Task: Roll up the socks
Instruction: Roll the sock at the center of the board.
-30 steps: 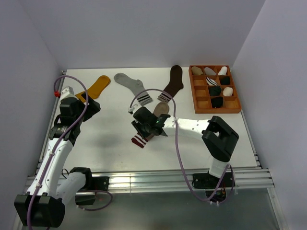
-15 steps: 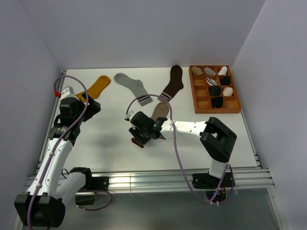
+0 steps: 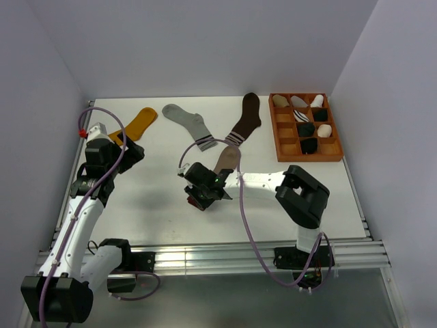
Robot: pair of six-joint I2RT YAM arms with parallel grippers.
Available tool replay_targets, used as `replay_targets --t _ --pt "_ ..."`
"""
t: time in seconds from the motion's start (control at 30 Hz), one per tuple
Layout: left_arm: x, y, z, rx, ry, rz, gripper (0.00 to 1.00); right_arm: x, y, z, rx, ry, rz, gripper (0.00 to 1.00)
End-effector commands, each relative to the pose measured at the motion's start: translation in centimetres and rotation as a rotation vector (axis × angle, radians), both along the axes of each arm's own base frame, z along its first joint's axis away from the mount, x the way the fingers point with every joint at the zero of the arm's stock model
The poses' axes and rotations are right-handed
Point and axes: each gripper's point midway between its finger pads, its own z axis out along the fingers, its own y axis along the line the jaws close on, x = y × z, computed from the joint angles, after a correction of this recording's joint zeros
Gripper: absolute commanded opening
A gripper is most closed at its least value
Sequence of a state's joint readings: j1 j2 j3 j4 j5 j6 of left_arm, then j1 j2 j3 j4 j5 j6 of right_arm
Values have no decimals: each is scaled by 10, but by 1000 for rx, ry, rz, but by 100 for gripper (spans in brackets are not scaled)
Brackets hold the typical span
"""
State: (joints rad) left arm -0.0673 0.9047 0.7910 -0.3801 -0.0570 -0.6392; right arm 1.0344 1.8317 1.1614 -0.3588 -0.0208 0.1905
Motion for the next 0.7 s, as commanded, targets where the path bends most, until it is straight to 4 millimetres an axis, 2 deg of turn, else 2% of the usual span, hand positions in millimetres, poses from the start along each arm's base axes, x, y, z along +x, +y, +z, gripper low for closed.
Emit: replay_targets --t 0.0,0.3,0.43,0.67 --pt "3 -1 5 2 -19 -21 92 5 14 11 27 -24 16 31" --pt "4 -1 4 3 -18 -19 91 7 12 17 18 -38 13 0" --pt "4 -1 5 0 -21 -20 91 7 12 29 33 -48 21 0" --pt "4 -1 3 1 -16 -19 91 2 8 38 28 -54 35 0"
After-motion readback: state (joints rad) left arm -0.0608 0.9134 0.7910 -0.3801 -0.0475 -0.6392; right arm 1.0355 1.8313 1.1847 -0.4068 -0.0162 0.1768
